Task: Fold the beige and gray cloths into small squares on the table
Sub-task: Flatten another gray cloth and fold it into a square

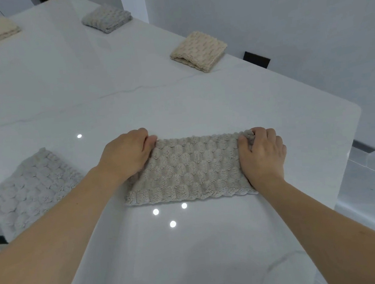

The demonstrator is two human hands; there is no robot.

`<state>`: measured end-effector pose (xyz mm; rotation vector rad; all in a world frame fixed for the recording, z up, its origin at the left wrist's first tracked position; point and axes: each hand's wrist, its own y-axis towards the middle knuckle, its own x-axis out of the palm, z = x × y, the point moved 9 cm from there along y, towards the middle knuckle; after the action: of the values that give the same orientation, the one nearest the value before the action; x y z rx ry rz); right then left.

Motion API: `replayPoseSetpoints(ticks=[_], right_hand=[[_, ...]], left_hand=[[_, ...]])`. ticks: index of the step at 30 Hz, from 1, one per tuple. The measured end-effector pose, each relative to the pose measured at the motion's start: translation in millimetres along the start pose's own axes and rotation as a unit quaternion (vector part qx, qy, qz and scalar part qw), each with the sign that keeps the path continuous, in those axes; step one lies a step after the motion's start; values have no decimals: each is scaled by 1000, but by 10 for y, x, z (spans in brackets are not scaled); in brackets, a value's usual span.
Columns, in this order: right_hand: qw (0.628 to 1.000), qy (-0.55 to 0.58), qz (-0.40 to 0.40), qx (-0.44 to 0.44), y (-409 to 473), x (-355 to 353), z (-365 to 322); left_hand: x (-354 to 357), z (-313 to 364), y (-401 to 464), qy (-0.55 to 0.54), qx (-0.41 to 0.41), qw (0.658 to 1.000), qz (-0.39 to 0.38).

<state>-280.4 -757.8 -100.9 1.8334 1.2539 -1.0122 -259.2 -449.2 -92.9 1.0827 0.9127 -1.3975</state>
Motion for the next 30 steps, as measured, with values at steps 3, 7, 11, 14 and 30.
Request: replayPoseSetpoints(ticks=[3,7,11,14,30], right_hand=[[1000,0,2,16,11,8,17],[1000,4,-4,13,16,17,18],[999,53,0,5,12,-8,35],[994,110,9,10,13,-46,49],[994,102,31,4,-17,-102,17]], left_hand=[[-1,-56,64,9,-29,999,-31],[-11,-114,193,42,-61,994,-82],[-19,-95,162,16,-73,994,-76],[-47,-29,27,16,-49,998,-34],[444,924,-524,60,137,988,-38]])
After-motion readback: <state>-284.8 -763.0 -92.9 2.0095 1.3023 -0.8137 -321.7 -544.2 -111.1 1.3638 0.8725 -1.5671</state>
